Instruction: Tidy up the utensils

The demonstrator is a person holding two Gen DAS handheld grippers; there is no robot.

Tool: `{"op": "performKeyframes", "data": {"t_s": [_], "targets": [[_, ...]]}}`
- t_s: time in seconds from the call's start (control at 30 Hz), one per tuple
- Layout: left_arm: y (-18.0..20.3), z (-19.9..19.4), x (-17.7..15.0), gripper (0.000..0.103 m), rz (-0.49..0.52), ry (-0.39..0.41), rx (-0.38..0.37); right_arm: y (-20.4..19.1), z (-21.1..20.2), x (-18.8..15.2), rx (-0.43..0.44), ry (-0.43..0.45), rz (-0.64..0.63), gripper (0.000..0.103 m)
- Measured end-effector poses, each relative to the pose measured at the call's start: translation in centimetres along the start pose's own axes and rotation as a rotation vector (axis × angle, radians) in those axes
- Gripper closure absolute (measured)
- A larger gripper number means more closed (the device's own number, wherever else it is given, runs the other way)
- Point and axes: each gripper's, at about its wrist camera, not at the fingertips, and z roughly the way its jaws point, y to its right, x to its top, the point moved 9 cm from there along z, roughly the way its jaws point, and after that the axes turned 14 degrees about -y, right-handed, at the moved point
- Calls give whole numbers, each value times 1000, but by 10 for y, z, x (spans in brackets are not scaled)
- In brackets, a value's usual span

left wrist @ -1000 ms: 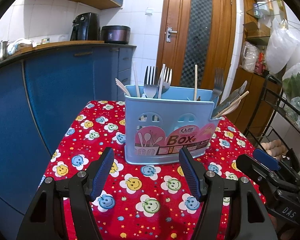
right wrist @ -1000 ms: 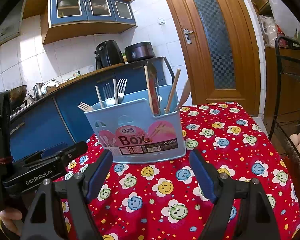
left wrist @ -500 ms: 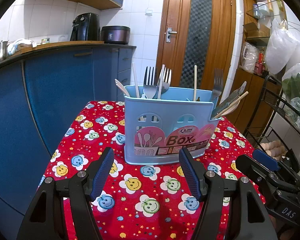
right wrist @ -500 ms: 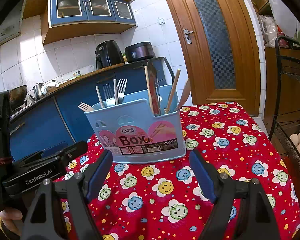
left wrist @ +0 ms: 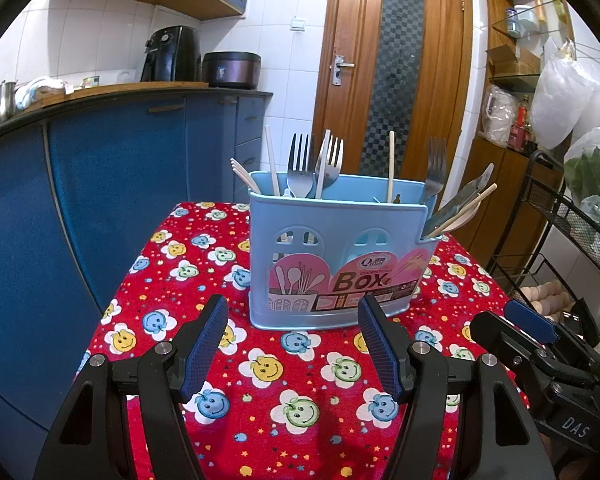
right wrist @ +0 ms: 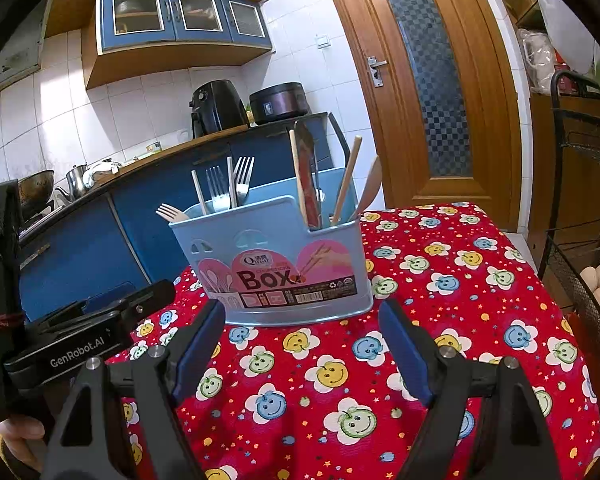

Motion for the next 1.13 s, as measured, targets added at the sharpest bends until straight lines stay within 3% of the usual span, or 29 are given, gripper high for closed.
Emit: {"op": "performKeyframes", "data": {"t_s": [1.13], "targets": [[1, 0, 1, 34, 9, -5, -3, -2, 0, -3, 2, -3, 0, 22]]}}
